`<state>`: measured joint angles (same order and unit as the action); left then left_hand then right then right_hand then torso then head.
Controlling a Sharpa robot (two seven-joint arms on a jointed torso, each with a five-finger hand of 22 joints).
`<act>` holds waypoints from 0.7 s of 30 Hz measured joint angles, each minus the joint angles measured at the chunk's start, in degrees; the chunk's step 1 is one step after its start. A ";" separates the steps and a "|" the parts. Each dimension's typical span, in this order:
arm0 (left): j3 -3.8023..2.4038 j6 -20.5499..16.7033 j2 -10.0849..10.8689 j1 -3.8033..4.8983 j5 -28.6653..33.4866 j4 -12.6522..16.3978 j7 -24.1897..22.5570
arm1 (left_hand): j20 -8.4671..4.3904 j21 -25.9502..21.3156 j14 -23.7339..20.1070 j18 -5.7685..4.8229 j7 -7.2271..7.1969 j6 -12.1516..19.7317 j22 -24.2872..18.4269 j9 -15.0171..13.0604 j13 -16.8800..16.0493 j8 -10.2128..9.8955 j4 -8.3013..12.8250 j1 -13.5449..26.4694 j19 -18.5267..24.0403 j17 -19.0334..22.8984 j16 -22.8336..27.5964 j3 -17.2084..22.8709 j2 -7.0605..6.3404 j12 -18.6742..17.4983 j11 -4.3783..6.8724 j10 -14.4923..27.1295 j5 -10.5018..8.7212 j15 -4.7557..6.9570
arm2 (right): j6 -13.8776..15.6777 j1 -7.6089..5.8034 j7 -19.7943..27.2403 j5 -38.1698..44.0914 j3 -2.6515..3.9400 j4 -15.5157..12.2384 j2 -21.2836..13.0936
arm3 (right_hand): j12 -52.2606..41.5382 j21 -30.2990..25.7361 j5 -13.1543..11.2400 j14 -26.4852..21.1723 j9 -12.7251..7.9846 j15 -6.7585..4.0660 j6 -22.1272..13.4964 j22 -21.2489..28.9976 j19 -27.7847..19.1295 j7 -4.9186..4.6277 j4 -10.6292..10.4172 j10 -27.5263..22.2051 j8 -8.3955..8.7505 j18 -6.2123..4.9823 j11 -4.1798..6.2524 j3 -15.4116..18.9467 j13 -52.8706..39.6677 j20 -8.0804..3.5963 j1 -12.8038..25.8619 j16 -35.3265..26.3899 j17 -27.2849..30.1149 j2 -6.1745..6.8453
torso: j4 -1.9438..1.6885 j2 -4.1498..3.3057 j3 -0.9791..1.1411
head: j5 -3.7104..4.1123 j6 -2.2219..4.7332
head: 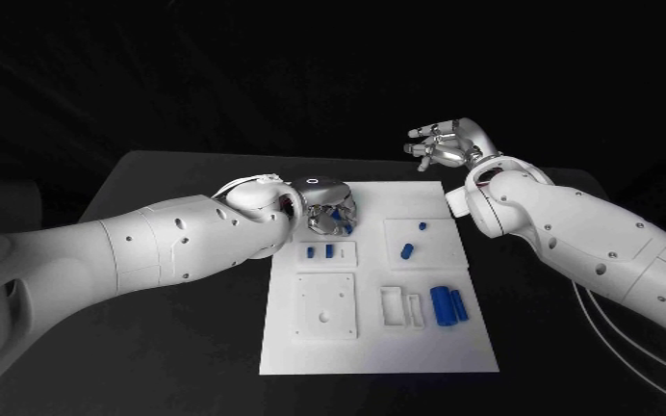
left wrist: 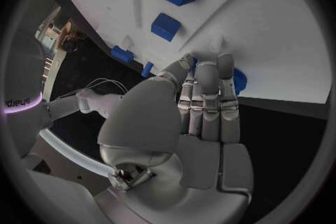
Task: Assemble the parts on the task board
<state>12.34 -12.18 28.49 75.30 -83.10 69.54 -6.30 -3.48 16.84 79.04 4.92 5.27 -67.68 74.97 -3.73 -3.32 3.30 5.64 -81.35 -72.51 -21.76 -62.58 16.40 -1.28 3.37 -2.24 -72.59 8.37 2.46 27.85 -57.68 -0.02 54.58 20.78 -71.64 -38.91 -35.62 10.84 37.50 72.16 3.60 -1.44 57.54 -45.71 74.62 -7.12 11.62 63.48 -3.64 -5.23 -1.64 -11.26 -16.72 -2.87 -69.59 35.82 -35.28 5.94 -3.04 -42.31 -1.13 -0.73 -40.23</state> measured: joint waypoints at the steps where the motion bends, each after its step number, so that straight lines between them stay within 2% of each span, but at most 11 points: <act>1: -0.22 -0.18 0.11 0.00 0.25 0.14 0.00 | 0.00 0.00 0.00 0.00 0.00 0.00 0.00 0.01 0.00 -0.02 0.00 0.00 0.00 0.00 0.00 0.00 0.00 0.00 0.00 0.00 0.00 0.00 | 0.00 0.00 0.00 0.00 0.00 0.00 0.00 | 0.00 0.00 0.00 0.00 0.00 0.00 0.00 0.00 0.00 0.00 0.00 0.00 0.00 0.00 0.00 0.00 0.00 0.00 0.00 0.00 0.00 0.00 | -0.03 0.01 0.00 | -0.02 0.06; 7: -1.77 -1.19 1.29 0.02 1.97 1.28 0.00 | 0.00 0.23 0.00 -0.01 0.01 0.01 0.00 0.04 0.00 -0.03 0.00 0.00 0.00 0.00 0.00 0.00 -0.01 0.00 -0.33 0.33 0.23 0.00 | 0.00 0.00 0.00 0.00 0.00 0.02 0.00 | 0.00 0.00 0.00 0.00 0.00 0.00 0.00 0.00 0.00 0.00 0.00 0.00 0.00 0.00 0.00 0.00 0.00 0.00 -0.01 0.00 0.00 0.01 | -0.04 0.05 -0.01 | -0.38 0.39; 10: -2.32 -1.42 2.27 0.07 2.81 2.16 0.01 | 0.00 0.23 0.00 -0.01 0.03 0.04 0.00 0.01 0.00 -0.03 -0.03 0.18 0.00 0.01 0.00 0.03 -0.18 0.00 -0.33 0.33 0.23 0.00 | 0.00 0.00 0.00 0.00 0.00 0.05 -0.06 | 0.00 0.00 0.00 0.00 0.00 0.00 0.00 0.00 0.00 0.00 0.00 0.00 0.00 0.00 0.00 0.00 0.00 0.00 -0.01 0.00 0.00 0.01 | -0.04 0.05 -0.01 | -0.54 0.49; 15: -2.66 -1.45 4.45 0.27 3.98 4.06 0.13 | 0.00 0.43 0.00 -0.01 0.03 0.05 -0.01 -0.02 0.00 -0.03 -0.17 0.25 0.00 0.03 0.00 0.17 -0.25 0.00 -0.32 0.33 0.23 0.00 | 0.00 0.00 0.00 0.00 0.00 0.10 -0.21 | 0.00 0.00 0.00 0.00 0.00 0.00 0.00 0.00 0.00 0.00 0.00 0.00 0.00 0.00 0.00 0.00 0.00 0.00 -0.01 0.00 -0.01 0.01 | -0.05 0.06 0.00 | -0.60 0.52; 21: -2.74 -1.42 7.44 0.64 4.93 6.38 0.46 | 0.00 0.44 -0.01 -0.02 0.03 0.05 -0.01 -0.02 0.00 -0.04 -0.17 0.25 0.00 0.08 0.27 0.17 -0.25 0.00 -0.32 0.33 0.23 0.00 | 0.00 0.00 0.00 0.00 0.00 0.16 -0.47 | 0.00 0.00 0.00 0.00 0.00 0.00 0.00 0.00 0.00 0.00 0.00 0.00 0.00 0.00 0.00 0.00 -0.01 0.00 -0.01 0.00 -0.01 0.01 | -0.04 0.06 0.00 | -0.51 0.43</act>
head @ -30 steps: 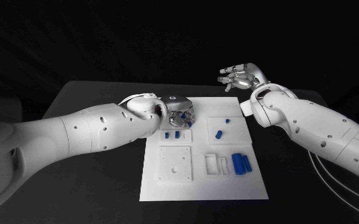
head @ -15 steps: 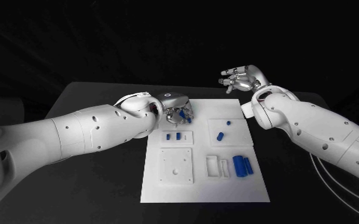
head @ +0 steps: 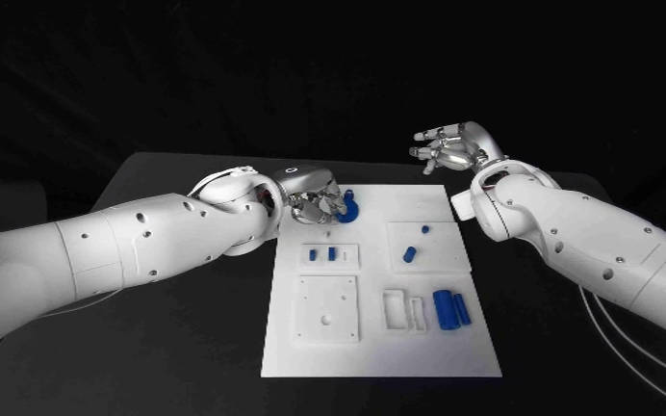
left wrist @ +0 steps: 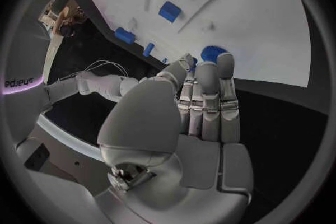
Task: Assemble the parts on the task board
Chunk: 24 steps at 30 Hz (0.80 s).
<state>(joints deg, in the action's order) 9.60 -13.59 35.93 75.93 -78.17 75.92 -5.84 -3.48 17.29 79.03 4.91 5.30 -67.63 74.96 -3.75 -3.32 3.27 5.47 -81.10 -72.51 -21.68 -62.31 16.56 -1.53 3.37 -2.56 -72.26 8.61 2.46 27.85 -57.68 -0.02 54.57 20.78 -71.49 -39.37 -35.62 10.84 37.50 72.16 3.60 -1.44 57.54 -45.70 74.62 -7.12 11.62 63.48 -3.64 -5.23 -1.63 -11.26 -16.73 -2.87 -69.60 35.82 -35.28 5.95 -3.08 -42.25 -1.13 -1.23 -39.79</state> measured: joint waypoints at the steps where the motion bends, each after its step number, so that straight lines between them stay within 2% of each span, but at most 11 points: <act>1: 0.00 0.00 0.43 0.01 0.11 0.35 0.04 | 0.00 0.00 0.00 -0.01 0.00 0.00 0.00 0.00 0.00 0.00 0.00 0.00 0.00 0.00 0.00 0.00 0.00 0.00 0.00 0.00 0.00 0.00 | 0.00 0.00 0.00 0.00 0.00 0.02 -0.04 | 0.00 0.00 0.00 0.00 0.00 0.00 0.00 0.00 0.00 0.00 0.00 0.00 0.00 0.00 0.00 0.00 0.00 0.00 0.00 0.00 0.00 0.00 | 0.00 0.00 0.00 | 0.01 -0.03; 6: 0.24 -0.03 2.40 0.08 0.60 1.75 0.13 | 0.00 0.00 0.00 -0.01 0.00 0.00 0.00 0.00 -0.02 0.00 0.00 0.37 0.00 0.04 0.00 0.00 -0.37 0.00 0.00 0.00 0.00 0.00 | 0.00 0.00 -0.01 0.00 0.00 0.04 -0.19 | 0.00 0.00 0.00 0.00 0.00 0.00 0.00 0.00 0.00 0.00 0.00 0.00 0.00 0.00 0.00 0.00 0.00 0.00 0.00 0.00 0.00 0.00 | -0.01 0.00 -0.01 | -0.15 -0.18; 10: 0.36 -0.08 3.22 0.08 0.86 2.21 0.14 | 0.00 0.00 0.00 -0.01 0.00 0.01 -0.01 0.01 -0.01 0.00 -0.16 0.37 0.00 0.04 0.00 0.16 -0.37 0.00 0.00 0.00 0.00 0.00 | 0.00 0.00 -0.02 0.00 0.00 0.06 -0.25 | 0.00 0.00 0.00 0.00 0.00 0.00 0.00 0.00 0.00 0.00 0.00 0.00 0.00 0.00 0.00 0.00 0.00 0.00 0.00 0.00 0.00 0.00 | 0.00 -0.03 -0.01 | -0.23 -0.33; 15: 0.53 -0.09 3.48 0.04 1.04 2.26 0.14 | 0.00 0.00 0.00 -0.01 0.00 0.01 -0.01 0.03 -0.01 0.00 -0.19 0.37 0.00 0.04 0.00 0.19 -0.37 0.00 0.00 0.00 0.00 0.00 | 0.00 0.00 -0.03 -0.01 0.00 0.06 -0.26 | 0.00 0.00 0.00 0.00 0.00 0.00 0.00 0.00 0.00 0.00 0.00 0.00 0.00 0.00 0.00 0.00 0.00 0.00 0.00 0.00 0.00 0.00 | 0.07 -0.04 -0.01 | -0.32 -0.45; 24: 1.18 0.00 3.81 -0.28 1.08 1.89 0.17 | 0.00 0.23 0.00 -0.02 0.00 0.01 -0.01 0.07 0.00 0.00 -0.19 0.37 0.00 0.03 0.00 0.19 -0.37 0.00 0.01 0.00 -0.01 0.00 | -0.01 0.00 -0.03 -0.02 0.00 0.07 -0.20 | 0.00 0.00 0.00 0.00 0.00 0.00 0.00 -0.11 0.00 0.00 0.16 0.00 0.00 0.00 0.00 -0.16 0.06 0.00 0.00 0.00 -0.01 0.00 | 0.11 -0.07 0.05 | -0.42 -0.66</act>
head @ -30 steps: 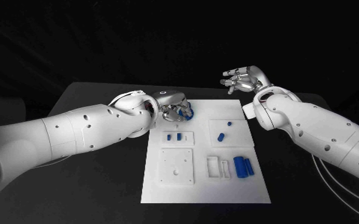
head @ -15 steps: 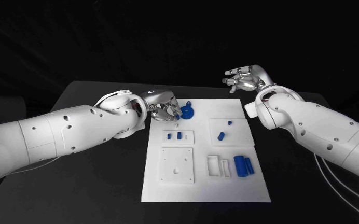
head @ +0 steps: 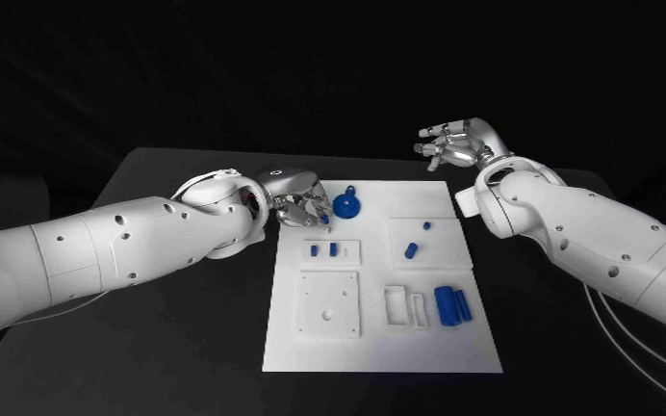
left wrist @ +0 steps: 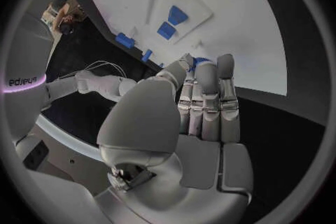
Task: Assemble the parts on the task board
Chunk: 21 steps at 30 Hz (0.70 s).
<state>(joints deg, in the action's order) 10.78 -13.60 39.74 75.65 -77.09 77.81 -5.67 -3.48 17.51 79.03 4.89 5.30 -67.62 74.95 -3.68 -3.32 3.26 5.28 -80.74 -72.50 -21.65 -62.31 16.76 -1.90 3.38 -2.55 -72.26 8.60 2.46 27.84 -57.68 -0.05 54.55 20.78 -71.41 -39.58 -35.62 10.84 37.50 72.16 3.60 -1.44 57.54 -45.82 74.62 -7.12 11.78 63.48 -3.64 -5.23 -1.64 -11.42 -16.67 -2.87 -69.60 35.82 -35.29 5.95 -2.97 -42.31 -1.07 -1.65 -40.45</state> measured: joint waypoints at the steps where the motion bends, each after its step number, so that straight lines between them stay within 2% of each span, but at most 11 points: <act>1: 0.05 0.01 0.05 -0.01 0.00 -0.03 0.01 | 0.00 0.00 0.00 0.00 0.00 0.00 0.00 0.00 0.00 0.00 0.00 0.00 0.00 0.00 0.00 0.00 0.00 0.00 0.00 0.00 0.00 0.00 | 0.00 0.00 0.00 0.00 0.00 0.00 0.01 | 0.00 0.00 0.00 0.00 0.00 0.00 0.00 0.00 0.00 0.00 0.00 0.00 0.00 0.00 0.00 0.00 0.00 0.00 0.00 0.00 0.00 0.00 | 0.00 0.00 0.01 | 0.00 -0.02; 15: 0.72 0.26 -0.07 -0.40 -0.01 -0.52 0.17 | -0.22 0.23 0.00 -0.03 -0.02 0.02 0.00 -0.05 0.00 0.02 -0.31 0.00 0.23 0.00 0.00 0.00 0.00 0.00 0.00 0.00 0.00 0.00 | 0.00 0.00 0.00 0.00 0.00 0.08 0.18 | 0.00 0.00 0.00 0.00 0.00 0.00 0.00 0.01 0.00 0.00 0.00 0.00 0.00 0.00 0.00 0.00 -0.01 0.00 0.00 0.00 0.00 0.00 | 0.00 0.00 -0.01 | -0.07 -0.04; 21: 0.81 0.23 -0.49 -0.70 0.03 -0.86 0.18 | -0.22 0.22 0.00 -0.03 -0.03 0.04 0.00 -0.03 0.00 0.12 -0.31 0.00 0.23 -0.01 0.00 0.00 0.00 0.00 0.00 0.00 0.00 0.00 | -0.01 0.00 0.01 0.00 0.00 0.12 0.30 | 0.00 0.00 0.00 0.00 0.00 0.00 0.00 0.01 0.00 0.00 0.00 0.00 0.00 0.00 0.00 0.00 -0.01 0.00 0.00 0.00 0.00 0.00 | 0.00 0.00 -0.03 | 0.05 -0.08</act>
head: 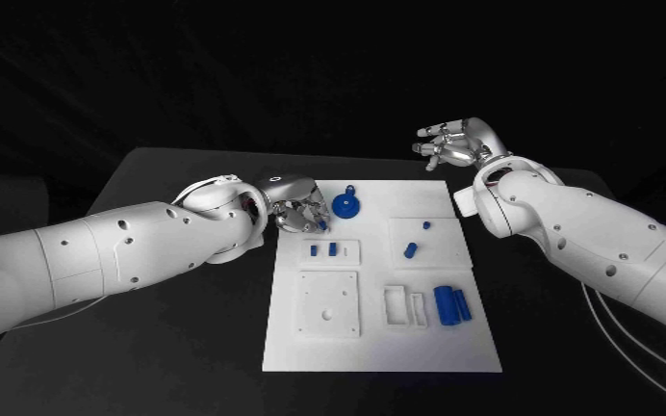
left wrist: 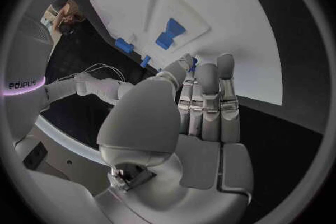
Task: Assemble the parts on the task board
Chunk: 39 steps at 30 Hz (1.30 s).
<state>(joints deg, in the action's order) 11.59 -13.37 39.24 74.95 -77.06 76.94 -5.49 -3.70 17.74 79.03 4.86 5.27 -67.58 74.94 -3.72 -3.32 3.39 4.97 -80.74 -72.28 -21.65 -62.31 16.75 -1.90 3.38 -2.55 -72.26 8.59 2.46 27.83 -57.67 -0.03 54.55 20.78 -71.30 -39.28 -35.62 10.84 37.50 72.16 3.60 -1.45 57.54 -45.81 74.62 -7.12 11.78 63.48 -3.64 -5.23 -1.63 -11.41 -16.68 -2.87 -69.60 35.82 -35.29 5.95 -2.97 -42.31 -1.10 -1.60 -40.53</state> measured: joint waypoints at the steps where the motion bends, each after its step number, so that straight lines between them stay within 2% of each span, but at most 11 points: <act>1: 0.00 0.00 -0.08 -0.02 0.01 -0.05 0.00 | 0.00 0.00 0.00 0.00 -0.05 0.05 0.00 0.00 0.00 0.00 0.00 0.00 0.00 0.00 0.00 0.00 0.00 0.00 0.00 0.00 0.00 0.00 | 0.00 0.00 0.00 0.00 0.00 0.00 0.02 | 0.00 0.00 0.00 0.00 0.00 0.00 0.00 0.00 0.00 0.00 0.00 0.00 0.00 0.00 0.00 0.00 0.00 0.00 0.00 0.00 0.00 0.00 | 0.01 0.00 0.00 | 0.00 -0.01; 9: 0.01 0.01 -0.32 -0.12 0.09 -0.69 0.02 | 0.00 0.00 0.00 0.00 -0.05 0.05 0.00 0.03 0.00 0.00 0.00 0.00 0.00 0.00 0.00 0.00 0.00 0.00 0.00 0.00 0.00 0.00 | -0.01 0.00 0.00 0.00 0.00 0.05 0.12 | 0.00 0.00 0.00 0.00 0.00 0.00 0.00 0.01 0.00 0.00 0.00 0.00 0.00 0.00 0.00 0.00 0.00 0.00 0.00 0.00 0.00 0.00 | 0.02 0.00 0.02 | 0.08 -0.13; 19: 0.02 0.13 -0.84 -0.22 0.38 -0.97 0.07 | 0.13 0.00 0.00 0.00 -0.05 0.06 0.00 -0.03 0.01 -0.01 0.00 0.00 0.12 0.07 0.41 0.00 0.00 0.00 0.00 0.00 0.00 0.00 | -0.02 0.00 0.01 -0.01 0.00 0.14 0.27 | 0.00 0.00 0.00 0.00 0.00 0.00 0.00 0.01 0.00 0.00 0.00 0.00 0.00 0.01 0.00 0.00 -0.01 0.00 0.00 0.00 0.00 0.00 | 0.03 0.00 0.03 | -0.23 -0.01; 26: 0.00 0.40 -1.14 -0.33 0.78 -0.96 0.07 | 0.22 0.00 0.00 0.01 -0.05 0.06 -0.01 -0.03 0.00 -0.07 -0.15 0.00 0.21 0.06 0.41 -0.15 0.00 0.00 0.00 0.00 0.00 0.00 | -0.02 0.00 0.01 -0.01 0.00 0.18 0.30 | 0.00 0.00 0.00 0.00 0.00 0.00 0.00 0.01 0.00 0.00 0.00 0.00 0.00 0.00 0.00 0.00 -0.01 0.00 0.00 0.00 0.00 0.00 | 0.02 0.00 0.02 | -0.51 -0.19; 39: -0.02 1.09 -1.30 -0.38 1.09 -1.10 0.38 | 0.22 0.00 0.00 0.01 -0.06 0.07 -0.01 -0.02 0.02 -0.11 -0.15 0.00 0.21 0.12 0.41 -0.16 0.00 0.00 0.00 0.00 0.00 0.00 | -0.03 0.00 0.01 -0.01 0.00 0.22 0.30 | 0.00 0.00 0.00 0.00 0.00 0.00 0.00 -0.11 0.00 0.00 0.00 0.00 0.00 0.00 0.00 0.00 -0.01 0.00 0.00 0.00 0.00 0.00 | 0.00 0.02 0.01 | -0.40 -0.36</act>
<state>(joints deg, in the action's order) 11.57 -12.28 37.94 74.57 -75.97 75.85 -5.11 -3.48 17.73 79.02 4.86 5.21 -67.51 74.93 -3.74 -3.30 3.27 4.82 -80.74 -72.07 -21.53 -61.90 16.59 -1.90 3.38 -2.55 -72.26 8.59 2.45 27.80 -57.67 -0.02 54.54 20.78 -71.08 -38.98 -35.62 10.84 37.50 72.16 3.60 -1.45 57.54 -45.92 74.62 -7.12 11.77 63.48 -3.64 -5.24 -1.63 -11.41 -16.69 -2.87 -69.60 35.82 -35.29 5.95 -2.97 -42.30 -1.09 -1.99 -40.90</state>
